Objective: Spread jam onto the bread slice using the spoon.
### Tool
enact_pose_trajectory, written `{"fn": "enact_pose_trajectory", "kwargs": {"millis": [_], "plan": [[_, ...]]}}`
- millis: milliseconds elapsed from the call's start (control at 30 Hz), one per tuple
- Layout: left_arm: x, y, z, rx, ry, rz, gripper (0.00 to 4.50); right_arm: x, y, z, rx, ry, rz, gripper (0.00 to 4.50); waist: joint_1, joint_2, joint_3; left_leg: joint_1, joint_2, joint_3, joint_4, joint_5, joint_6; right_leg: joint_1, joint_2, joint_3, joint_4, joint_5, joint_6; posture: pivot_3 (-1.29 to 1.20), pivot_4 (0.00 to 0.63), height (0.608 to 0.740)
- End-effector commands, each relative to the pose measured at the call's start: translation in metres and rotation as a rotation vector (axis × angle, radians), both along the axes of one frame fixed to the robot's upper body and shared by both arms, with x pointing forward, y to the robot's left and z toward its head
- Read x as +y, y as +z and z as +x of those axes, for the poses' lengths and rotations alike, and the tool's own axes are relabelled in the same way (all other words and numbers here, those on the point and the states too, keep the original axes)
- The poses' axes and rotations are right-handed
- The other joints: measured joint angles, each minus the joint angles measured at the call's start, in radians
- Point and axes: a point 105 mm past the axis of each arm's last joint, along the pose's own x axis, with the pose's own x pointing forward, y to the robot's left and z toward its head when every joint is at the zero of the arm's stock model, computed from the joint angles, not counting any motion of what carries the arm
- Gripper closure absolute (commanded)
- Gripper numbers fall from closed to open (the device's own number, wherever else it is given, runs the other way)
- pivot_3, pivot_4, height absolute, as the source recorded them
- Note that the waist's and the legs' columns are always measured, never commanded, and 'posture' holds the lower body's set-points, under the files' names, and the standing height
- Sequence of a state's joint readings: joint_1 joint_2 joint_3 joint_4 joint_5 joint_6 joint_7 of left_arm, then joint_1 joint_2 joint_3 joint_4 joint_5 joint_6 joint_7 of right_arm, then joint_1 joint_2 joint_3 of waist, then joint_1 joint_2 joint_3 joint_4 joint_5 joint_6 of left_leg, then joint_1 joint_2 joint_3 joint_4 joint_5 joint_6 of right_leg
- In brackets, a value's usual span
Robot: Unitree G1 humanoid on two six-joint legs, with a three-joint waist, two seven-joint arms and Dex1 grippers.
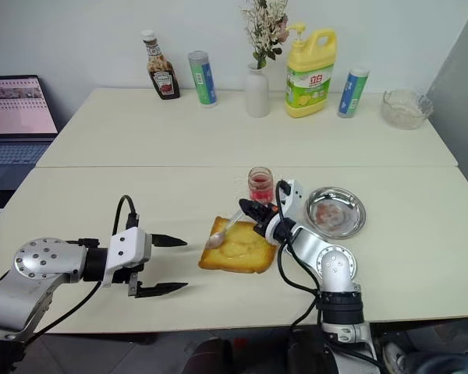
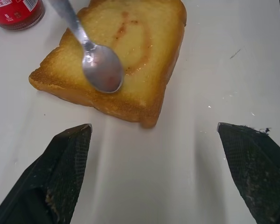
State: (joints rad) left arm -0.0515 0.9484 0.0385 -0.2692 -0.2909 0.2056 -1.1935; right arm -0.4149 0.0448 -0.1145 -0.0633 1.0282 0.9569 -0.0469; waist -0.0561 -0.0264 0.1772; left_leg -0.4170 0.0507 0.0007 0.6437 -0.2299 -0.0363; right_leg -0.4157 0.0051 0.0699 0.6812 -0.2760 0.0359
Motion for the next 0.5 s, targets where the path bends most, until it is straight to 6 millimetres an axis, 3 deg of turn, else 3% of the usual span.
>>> {"fn": "enact_pose_trajectory", "kwargs": {"millis": [33, 333, 500], "plan": [[0.0, 0.007, 0.001, -0.041, -0.015, 0.011, 0.0, -0.018, 0.009, -0.009, -0.041, 0.014, 0.004, 4.48, 0.0, 0.0, 0.0, 0.0, 0.0, 0.0, 0.0, 0.0, 0.0, 0.0, 0.0, 0.0, 0.0, 0.0, 0.0, 0.0, 0.15, 0.74], [-0.001, 0.007, 0.002, -0.045, -0.023, 0.008, 0.0, -0.061, 0.006, -0.015, -0.054, -0.037, -0.073, 4.48, -0.001, 0.0, 0.0, 0.0, 0.0, 0.0, 0.0, 0.0, 0.0, 0.0, 0.0, 0.0, 0.0, 0.0, 0.0, 0.0, 0.15, 0.74], [-0.002, 0.006, 0.004, -0.049, -0.025, 0.008, 0.0, -0.06, 0.022, -0.008, -0.074, -0.062, -0.013, 4.48, -0.001, 0.0, 0.0, 0.001, 0.0, 0.0, 0.001, 0.0, 0.0, 0.001, 0.0, 0.0, 0.0, 0.0, 0.001, 0.0, 0.15, 0.74]]}}
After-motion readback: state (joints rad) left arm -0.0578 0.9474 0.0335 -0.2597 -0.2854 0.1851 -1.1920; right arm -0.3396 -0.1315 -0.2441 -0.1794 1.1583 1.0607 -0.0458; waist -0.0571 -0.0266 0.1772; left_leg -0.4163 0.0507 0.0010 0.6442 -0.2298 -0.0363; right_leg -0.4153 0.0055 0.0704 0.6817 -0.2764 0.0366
